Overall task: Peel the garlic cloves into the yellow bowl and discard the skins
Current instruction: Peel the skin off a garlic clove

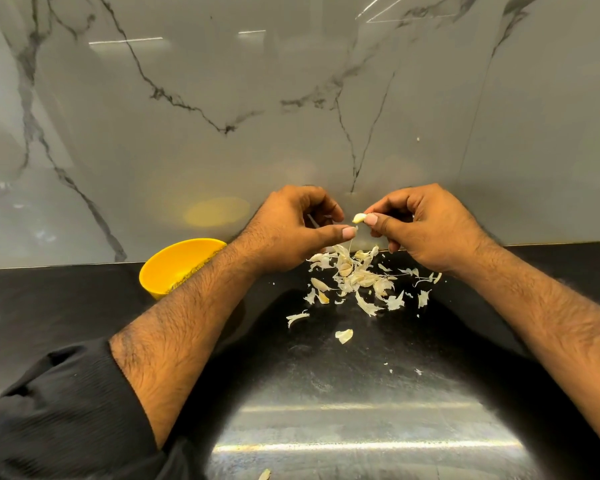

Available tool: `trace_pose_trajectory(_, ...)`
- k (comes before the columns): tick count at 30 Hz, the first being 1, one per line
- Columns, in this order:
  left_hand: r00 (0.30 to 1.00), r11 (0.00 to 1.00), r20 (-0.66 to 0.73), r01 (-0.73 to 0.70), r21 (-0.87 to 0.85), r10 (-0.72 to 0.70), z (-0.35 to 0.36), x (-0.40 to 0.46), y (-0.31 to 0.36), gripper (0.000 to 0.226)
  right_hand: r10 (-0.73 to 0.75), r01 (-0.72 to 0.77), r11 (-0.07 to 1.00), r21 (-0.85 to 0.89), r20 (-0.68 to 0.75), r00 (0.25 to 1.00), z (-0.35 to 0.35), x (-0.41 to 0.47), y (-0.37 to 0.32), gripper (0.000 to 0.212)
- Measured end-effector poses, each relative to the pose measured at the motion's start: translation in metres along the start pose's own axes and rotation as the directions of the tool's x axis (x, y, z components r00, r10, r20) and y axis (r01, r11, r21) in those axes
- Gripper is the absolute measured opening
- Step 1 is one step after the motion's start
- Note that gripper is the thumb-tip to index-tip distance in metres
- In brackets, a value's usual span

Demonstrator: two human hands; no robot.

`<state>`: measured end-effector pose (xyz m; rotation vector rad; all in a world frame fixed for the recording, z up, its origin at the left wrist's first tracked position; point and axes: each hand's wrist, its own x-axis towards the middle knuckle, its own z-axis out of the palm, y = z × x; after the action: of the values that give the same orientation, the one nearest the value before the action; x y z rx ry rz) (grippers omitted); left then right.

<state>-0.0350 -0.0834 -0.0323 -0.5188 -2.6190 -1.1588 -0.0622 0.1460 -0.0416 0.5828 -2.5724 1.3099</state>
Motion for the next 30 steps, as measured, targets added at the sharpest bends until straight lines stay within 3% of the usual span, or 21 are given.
trace_pose_trajectory(7, 0.995, 0.998, -0.066, 0.069, -0.005, -0.069, -0.002, 0.004, -0.003, 0.027, -0.050, 0.047, 0.996, -0.069, -0.046, 0.998, 0.000, 0.000, -0.002, 0.008)
trace_pose_trajectory(9, 0.995, 0.995, -0.013, 0.096, 0.017, -0.095, -0.007, 0.003, -0.005, 0.022, -0.054, 0.050, 0.996, -0.069, -0.047, 0.997, 0.000, 0.000, -0.001, 0.008)
trace_pose_trajectory(12, 0.996, 0.995, 0.072, 0.038, 0.094, -0.045, -0.006, 0.001, -0.005, 0.044, -0.074, 0.072, 0.996, -0.054, -0.032, 0.997, -0.001, -0.001, -0.001, 0.009)
trace_pose_trajectory(17, 0.998, 0.998, -0.018, 0.064, -0.021, -0.064, -0.003, 0.002, -0.003, 0.012, -0.083, 0.084, 0.992, 0.095, -0.014, 0.996, -0.002, -0.001, -0.001, 0.008)
trace_pose_trajectory(20, 0.999, 1.000, -0.040, 0.012, -0.023, -0.013, -0.006, 0.002, -0.005, 0.026, -0.060, 0.059, 0.976, 0.210, -0.004, 0.998, -0.002, -0.001, -0.002, 0.010)
trace_pose_trajectory(26, 0.999, 1.000, -0.032, 0.008, 0.016, -0.008, -0.001, 0.002, -0.005, 0.016, -0.015, 0.009, 0.935, 0.356, 0.014, 1.000, -0.002, -0.001, 0.000, 0.013)
trace_pose_trajectory(30, 0.998, 0.998, -0.007, 0.059, -0.005, -0.059, -0.004, 0.003, -0.003, 0.028, -0.006, -0.012, 0.911, 0.412, 0.042, 0.999, -0.002, 0.001, 0.001, 0.020)
